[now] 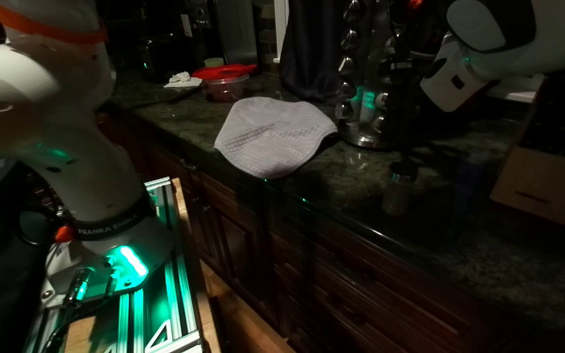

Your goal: Take a jar out of the stand

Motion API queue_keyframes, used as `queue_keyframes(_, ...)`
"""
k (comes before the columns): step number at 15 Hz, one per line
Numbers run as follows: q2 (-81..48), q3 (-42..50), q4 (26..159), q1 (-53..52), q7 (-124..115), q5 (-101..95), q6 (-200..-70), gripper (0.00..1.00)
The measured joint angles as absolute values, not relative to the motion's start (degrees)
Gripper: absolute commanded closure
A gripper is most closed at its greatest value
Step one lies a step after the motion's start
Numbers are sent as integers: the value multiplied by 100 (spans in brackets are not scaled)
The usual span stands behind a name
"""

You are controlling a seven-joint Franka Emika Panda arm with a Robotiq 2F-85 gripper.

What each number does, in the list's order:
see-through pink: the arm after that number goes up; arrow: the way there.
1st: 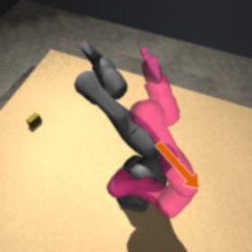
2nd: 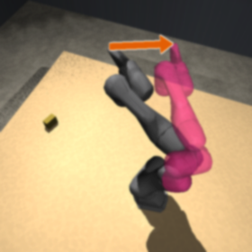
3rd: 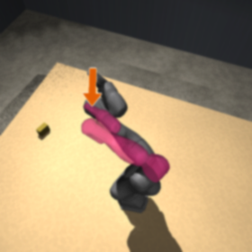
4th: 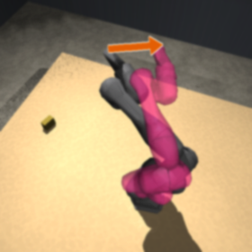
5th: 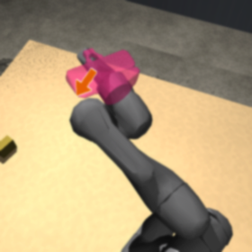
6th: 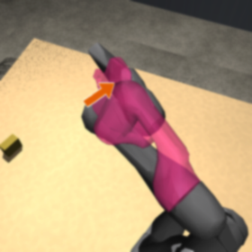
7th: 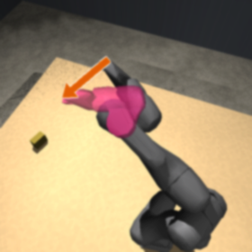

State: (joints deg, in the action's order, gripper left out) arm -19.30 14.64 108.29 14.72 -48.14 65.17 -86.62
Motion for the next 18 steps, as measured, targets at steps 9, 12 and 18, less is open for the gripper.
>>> queue_keyframes(9,-1956,1462,10709,1461,-4813,6374,-8670,75)
queue_keyframes(12,-1986,1461,10614,1446,-4813,6282,-8670,75)
queue_keyframes(18,-2034,1464,10494,1448,-4831,6208,-8670,75)
